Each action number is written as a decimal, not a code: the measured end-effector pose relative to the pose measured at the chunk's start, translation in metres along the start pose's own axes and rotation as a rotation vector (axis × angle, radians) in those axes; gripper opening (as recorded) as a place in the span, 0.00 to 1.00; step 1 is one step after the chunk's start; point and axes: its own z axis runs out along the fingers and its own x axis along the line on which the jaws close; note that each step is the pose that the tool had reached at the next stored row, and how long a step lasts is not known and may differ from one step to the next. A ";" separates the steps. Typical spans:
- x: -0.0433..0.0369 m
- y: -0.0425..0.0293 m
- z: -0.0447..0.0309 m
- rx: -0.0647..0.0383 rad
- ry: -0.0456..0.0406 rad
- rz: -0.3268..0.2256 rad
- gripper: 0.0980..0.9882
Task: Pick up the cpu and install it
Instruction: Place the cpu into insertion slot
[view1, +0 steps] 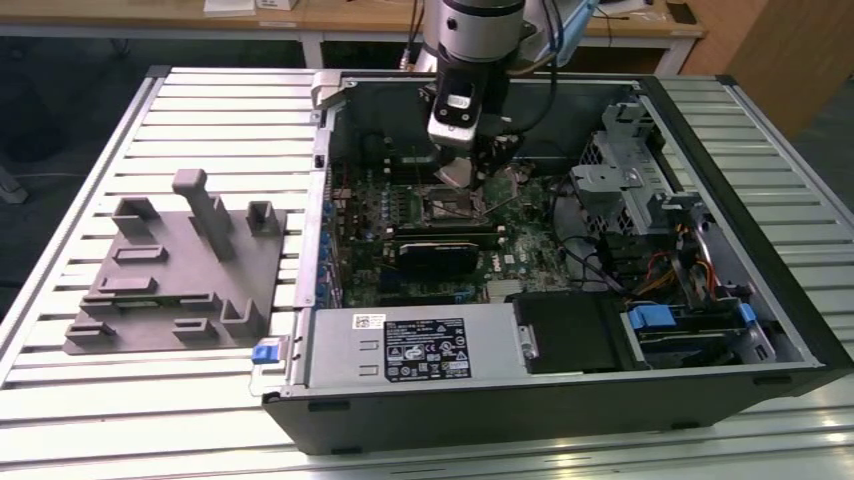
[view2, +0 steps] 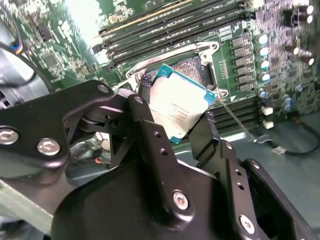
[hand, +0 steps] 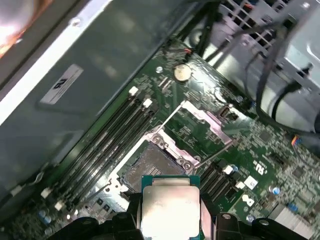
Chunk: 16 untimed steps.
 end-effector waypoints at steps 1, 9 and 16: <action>0.0000 0.0000 0.0001 0.000 -0.0007 0.018 0.50; 0.0000 0.0000 0.0010 0.000 -0.0067 0.163 0.50; 0.0000 -0.0001 0.0020 0.001 -0.0136 0.333 0.50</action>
